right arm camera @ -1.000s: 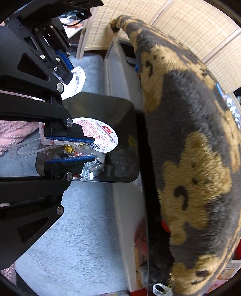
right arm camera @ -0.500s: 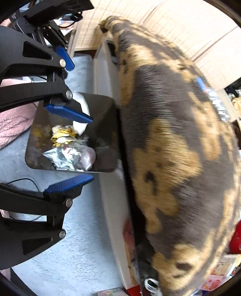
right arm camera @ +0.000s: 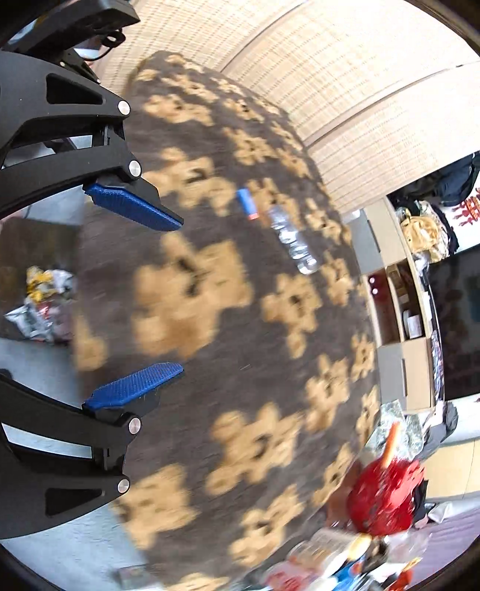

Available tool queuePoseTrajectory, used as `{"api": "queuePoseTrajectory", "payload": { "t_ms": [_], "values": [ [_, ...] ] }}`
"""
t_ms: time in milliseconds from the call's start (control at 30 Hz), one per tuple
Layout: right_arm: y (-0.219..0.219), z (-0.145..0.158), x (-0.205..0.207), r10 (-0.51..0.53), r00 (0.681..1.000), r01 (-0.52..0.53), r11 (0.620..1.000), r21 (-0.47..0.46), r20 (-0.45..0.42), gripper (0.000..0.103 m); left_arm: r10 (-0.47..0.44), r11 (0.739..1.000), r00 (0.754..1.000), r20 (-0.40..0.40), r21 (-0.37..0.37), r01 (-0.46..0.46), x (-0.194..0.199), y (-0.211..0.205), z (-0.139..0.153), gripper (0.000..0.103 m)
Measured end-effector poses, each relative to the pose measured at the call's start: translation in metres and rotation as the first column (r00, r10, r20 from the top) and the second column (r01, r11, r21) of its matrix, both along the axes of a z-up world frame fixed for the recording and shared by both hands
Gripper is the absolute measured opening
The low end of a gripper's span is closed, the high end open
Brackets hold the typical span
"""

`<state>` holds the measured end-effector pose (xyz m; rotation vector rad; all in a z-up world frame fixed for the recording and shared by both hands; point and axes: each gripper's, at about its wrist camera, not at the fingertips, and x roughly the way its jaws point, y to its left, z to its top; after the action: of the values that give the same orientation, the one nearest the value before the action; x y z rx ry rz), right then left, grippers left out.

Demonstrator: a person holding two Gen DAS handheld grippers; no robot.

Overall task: Collect trash
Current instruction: 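Grasp the blue foam dart with the left tool while the right tool grasps the clear blister pack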

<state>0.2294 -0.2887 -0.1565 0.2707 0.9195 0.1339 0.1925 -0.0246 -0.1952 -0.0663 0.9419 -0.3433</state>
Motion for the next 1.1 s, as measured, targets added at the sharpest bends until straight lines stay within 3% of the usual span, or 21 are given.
{"api": "queuePoseTrajectory", "payload": {
  "t_ms": [167,233,400,600,833,1100],
  "values": [
    [0.02,0.007,0.056,0.036,0.999,-0.036,0.999,-0.004,-0.002,0.071,-0.005,1.0,0.999,0.036,0.015,0.005,0.049,0.002,0.015,0.056],
    [0.027,0.006,0.077,0.043,0.999,-0.042,0.999,0.017,-0.01,0.053,-0.019,1.0,0.999,0.046,0.025,0.018,0.07,0.0,0.018,0.051],
    [0.046,0.001,0.133,0.063,0.998,-0.061,0.995,0.077,-0.03,0.035,-0.049,0.998,0.997,0.062,0.037,0.047,0.119,-0.005,0.018,0.039],
    [0.067,-0.018,0.181,0.093,0.993,-0.085,0.99,0.11,-0.074,0.034,-0.071,0.995,0.996,0.049,0.072,0.068,0.161,-0.009,0.002,0.035],
    [0.073,-0.048,0.207,0.084,0.987,-0.066,0.989,0.13,-0.139,0.036,-0.116,0.99,0.993,0.018,0.08,0.114,0.188,-0.02,-0.019,0.035],
    [0.074,-0.056,0.224,0.083,0.987,-0.064,0.989,0.136,-0.14,0.051,-0.143,0.986,0.99,0.011,0.084,0.141,0.203,-0.032,-0.031,0.024]
  ]
}}
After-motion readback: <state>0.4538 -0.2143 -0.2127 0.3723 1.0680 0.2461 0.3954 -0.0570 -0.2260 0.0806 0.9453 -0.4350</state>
